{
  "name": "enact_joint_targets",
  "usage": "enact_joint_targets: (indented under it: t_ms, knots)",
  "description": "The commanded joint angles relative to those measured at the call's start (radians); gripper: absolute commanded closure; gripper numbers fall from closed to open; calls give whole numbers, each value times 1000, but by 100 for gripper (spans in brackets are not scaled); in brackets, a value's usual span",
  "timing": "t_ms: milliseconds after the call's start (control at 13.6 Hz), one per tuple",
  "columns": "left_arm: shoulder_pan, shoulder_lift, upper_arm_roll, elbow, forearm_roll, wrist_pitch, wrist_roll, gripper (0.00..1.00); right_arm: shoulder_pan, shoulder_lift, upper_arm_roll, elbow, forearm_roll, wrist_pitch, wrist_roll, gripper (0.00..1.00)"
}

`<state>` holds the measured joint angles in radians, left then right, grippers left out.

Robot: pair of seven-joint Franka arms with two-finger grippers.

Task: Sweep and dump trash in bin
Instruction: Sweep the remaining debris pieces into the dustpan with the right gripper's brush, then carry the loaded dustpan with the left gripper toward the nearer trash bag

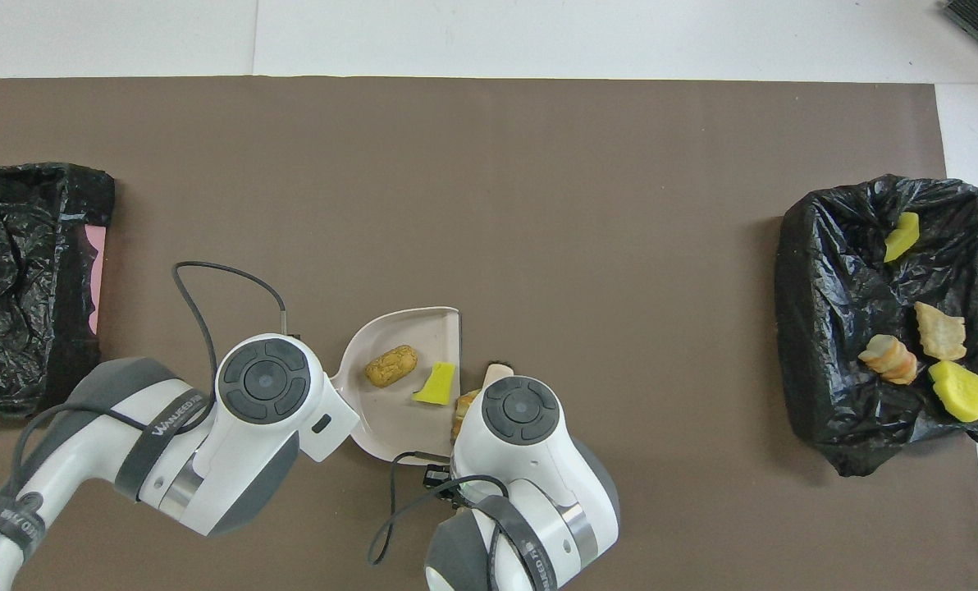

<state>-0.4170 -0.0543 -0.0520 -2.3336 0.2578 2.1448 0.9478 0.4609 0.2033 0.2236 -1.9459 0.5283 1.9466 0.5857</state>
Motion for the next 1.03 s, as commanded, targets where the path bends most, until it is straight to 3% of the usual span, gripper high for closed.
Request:
enact_joint_targets:
  t_ms: [0, 147, 294, 514, 734, 954]
  knots:
    - [14, -21, 1, -32, 26, 26, -21, 100, -31, -14, 5, 39, 9, -66, -38, 100]
    - [49, -12, 1, -18, 26, 23, 0, 100, -33, -27, -3, 39, -11, -95, -37, 100]
    - [60, -6, 3, 14, 26, 9, 0, 100, -34, -30, -1, 42, -115, -126, -35, 100]
    - [177, -54, 6, 53, 26, -23, 101, 100, 2, -44, 5, 39, -200, -173, -17, 100]
    - [318, -107, 8, 83, 24, -58, 127, 100, 123, -24, 5, 19, -223, -175, 72, 100]
    - [478, -108, 9, 161, 24, -89, 289, 100, 189, -18, 5, -28, -223, -160, 149, 100]
